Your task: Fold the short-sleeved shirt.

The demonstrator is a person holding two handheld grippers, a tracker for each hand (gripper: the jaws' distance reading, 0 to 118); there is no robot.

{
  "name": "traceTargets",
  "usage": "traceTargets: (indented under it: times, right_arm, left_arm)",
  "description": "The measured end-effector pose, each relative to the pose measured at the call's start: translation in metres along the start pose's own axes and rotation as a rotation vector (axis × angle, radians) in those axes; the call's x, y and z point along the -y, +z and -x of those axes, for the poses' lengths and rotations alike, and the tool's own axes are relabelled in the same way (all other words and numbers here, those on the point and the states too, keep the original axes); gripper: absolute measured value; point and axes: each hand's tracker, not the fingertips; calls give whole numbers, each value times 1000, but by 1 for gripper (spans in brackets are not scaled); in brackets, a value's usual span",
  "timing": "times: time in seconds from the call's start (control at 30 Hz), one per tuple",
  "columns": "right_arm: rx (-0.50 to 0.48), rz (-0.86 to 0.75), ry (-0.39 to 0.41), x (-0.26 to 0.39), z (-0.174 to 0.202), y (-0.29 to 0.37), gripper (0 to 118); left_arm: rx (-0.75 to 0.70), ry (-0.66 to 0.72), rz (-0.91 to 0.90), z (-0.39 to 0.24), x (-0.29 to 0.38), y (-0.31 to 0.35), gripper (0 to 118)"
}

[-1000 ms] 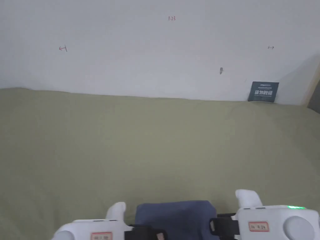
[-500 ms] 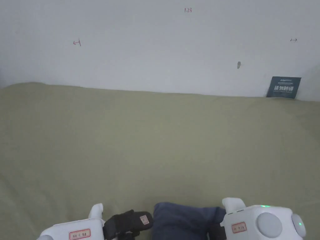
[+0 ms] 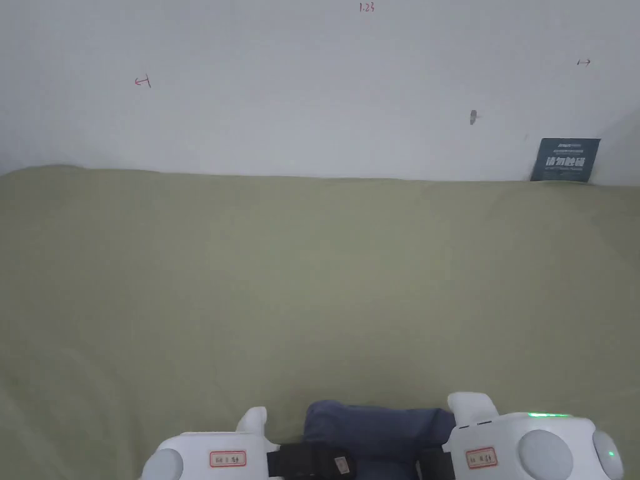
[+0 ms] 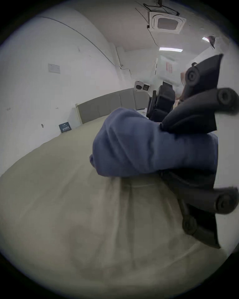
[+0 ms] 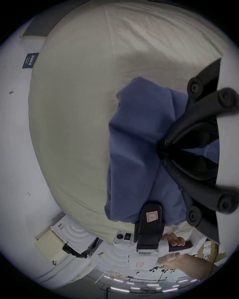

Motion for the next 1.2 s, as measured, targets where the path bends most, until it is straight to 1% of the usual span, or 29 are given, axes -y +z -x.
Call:
traceTargets:
  times: [0.03,0.1,0.17,0.27,0.37,0.47,0.53,0.57,0.6,0.63,0.67,0.7,0.73,0.87,0.97,1.03,1.1,1.13,1.17,1.2]
  right_arm:
    - [2,-1,-1,0,1,0,6]
    - [18,0,-6,-1,6,0,6]
    - [43,-7,-19,-1,13,4,6]
    - [84,-46,-13,1,28,13,6]
    - [137,-118,-9,-1,52,25,6]
    - [204,-216,51,-5,88,32,6]
    - [273,-281,73,-9,118,30,6]
    - [287,-308,74,-12,130,27,6]
    - [302,-335,62,-15,147,24,6]
    - [323,-343,40,-19,163,18,6]
    - [346,-362,34,-21,178,13,6]
    - [363,-388,43,-23,197,7,7]
    - [377,-418,52,-24,219,1,7]
    - [416,-513,45,-26,297,-30,7]
    - [357,-586,20,-24,358,-51,7]
    - [352,-600,6,-22,400,-65,7]
    - [306,-601,-1,-21,440,-79,7]
    - [274,-585,0,-21,460,-88,7]
    - [250,-576,8,-21,479,-96,7]
    - [249,-561,24,-22,497,-103,7]
  left_arm:
    - [-31,-17,2,-3,3,0,31]
    - [-46,-57,0,-8,2,3,30]
    - [-45,-53,7,5,3,4,30]
    - [-43,-62,24,15,-13,2,29]
    - [-53,-79,24,18,-25,11,29]
    - [-70,-95,16,20,-32,20,29]
    - [-112,-122,15,24,-40,35,29]
    - [-138,-138,8,28,-42,37,29]
    - [-157,-150,2,31,-50,54,29]
    - [-162,-153,-5,18,-55,77,29]
    - [-179,-159,-12,1,-62,106,29]
    - [-207,-174,-16,9,-75,125,29]
    - [-243,-180,-24,9,-74,145,29]
    - [-343,-189,-57,31,-110,238,29]
    - [-443,-197,-70,43,-132,312,29]
    - [-500,-182,-76,71,-145,369,29]
    - [-574,-171,-69,88,-158,420,29]
    - [-647,-155,-71,99,-161,444,29]
    - [-682,-135,-73,97,-155,459,29]
    - [-722,-123,-76,106,-156,475,29]
